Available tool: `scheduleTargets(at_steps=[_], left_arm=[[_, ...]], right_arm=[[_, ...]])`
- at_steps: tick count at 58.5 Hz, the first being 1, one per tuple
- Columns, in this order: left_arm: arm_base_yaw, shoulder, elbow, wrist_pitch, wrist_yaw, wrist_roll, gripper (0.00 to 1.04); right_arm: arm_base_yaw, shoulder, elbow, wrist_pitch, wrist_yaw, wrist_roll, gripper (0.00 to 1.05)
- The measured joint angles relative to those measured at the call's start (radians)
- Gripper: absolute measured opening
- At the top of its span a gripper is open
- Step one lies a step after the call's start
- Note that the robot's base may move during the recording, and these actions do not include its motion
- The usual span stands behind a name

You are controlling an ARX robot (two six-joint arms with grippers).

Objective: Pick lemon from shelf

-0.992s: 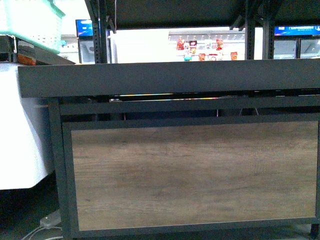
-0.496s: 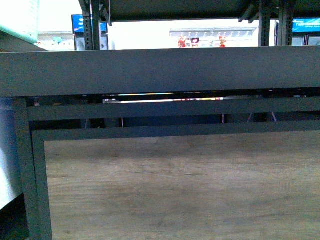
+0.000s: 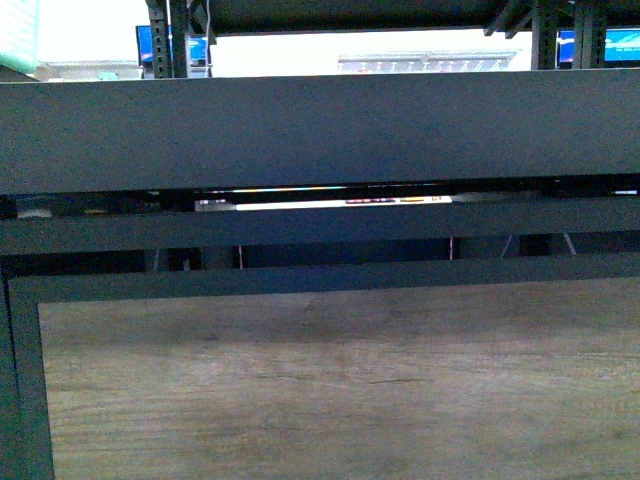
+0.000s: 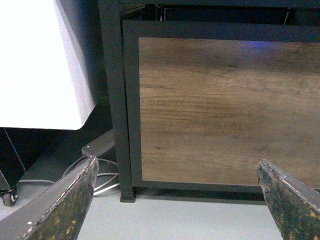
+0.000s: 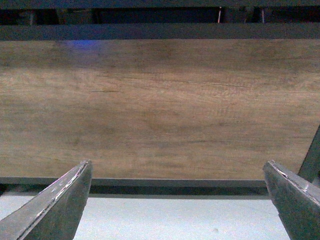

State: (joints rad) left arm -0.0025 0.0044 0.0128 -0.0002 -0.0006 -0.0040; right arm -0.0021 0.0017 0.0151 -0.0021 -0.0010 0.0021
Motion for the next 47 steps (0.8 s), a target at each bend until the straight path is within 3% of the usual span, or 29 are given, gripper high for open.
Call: scheduleTargets(at_steps=[47], left_arm=[[0.000, 0.000, 0.000, 0.000, 0.000, 0.000, 0.97]], right_arm=[[0.000, 0.000, 0.000, 0.000, 0.000, 0.000, 1.02]])
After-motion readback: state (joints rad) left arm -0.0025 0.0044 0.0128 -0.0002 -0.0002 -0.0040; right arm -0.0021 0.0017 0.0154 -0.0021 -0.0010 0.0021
